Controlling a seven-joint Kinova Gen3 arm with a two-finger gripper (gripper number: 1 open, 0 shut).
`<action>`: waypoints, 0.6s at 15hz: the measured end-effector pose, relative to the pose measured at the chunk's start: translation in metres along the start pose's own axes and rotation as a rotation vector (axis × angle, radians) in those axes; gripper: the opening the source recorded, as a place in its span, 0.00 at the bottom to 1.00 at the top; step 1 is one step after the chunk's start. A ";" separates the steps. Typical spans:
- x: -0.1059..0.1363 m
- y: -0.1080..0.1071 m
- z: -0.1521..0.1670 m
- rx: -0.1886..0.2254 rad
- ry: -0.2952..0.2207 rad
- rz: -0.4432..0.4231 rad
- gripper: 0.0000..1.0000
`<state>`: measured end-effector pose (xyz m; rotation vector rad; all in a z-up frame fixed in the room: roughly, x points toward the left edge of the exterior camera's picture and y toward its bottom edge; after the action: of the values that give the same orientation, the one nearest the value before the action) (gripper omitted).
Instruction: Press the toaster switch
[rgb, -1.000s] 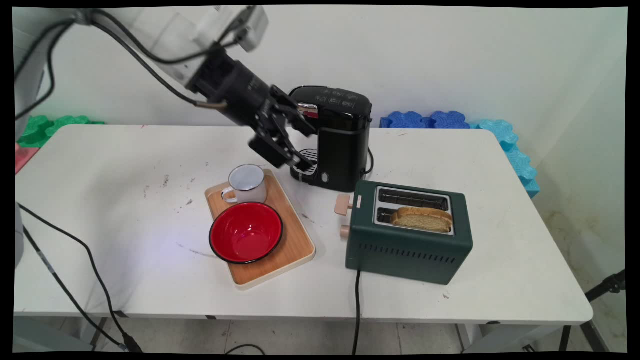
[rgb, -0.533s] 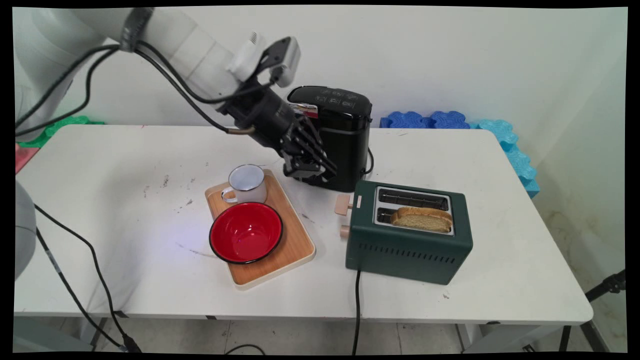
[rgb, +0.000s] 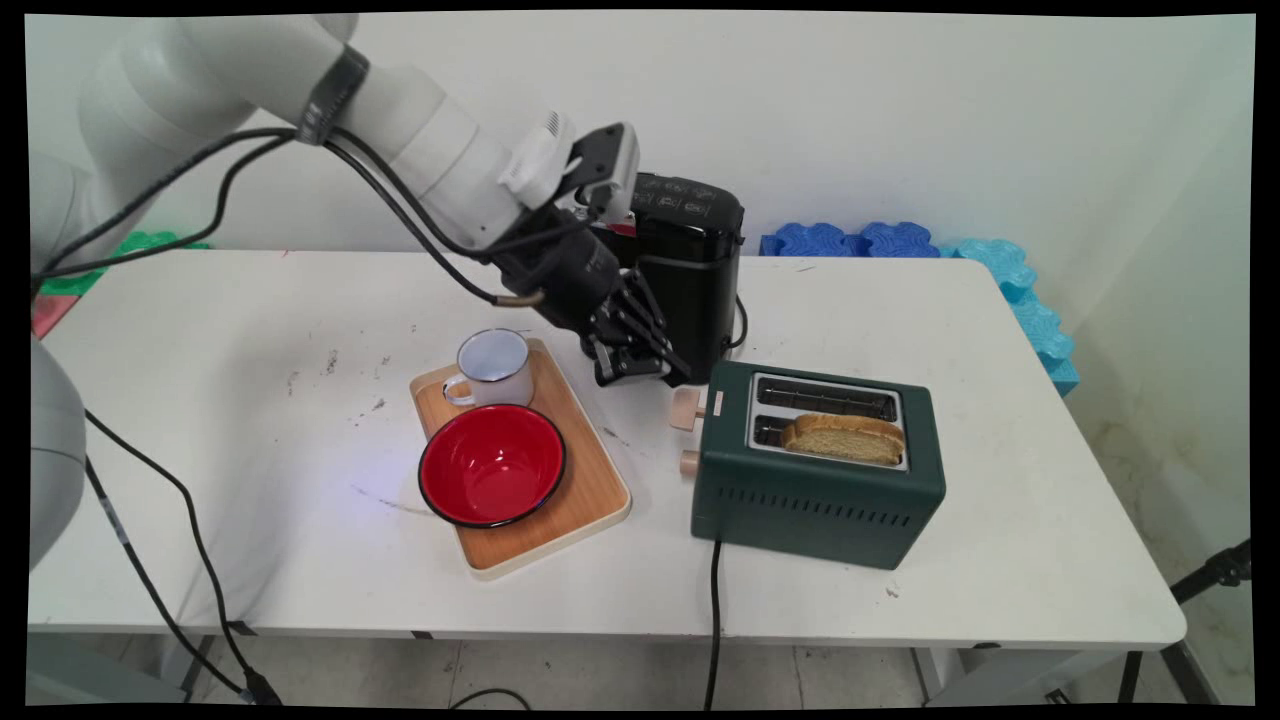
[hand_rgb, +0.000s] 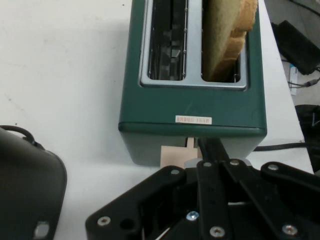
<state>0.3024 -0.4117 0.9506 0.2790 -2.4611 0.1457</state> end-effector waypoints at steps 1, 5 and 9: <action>0.000 0.000 0.003 -0.001 -0.003 0.000 0.00; -0.002 0.002 0.017 -0.007 -0.021 0.007 0.00; -0.008 0.003 0.028 -0.011 -0.050 0.022 0.00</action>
<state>0.2914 -0.4126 0.9235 0.2537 -2.5144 0.1360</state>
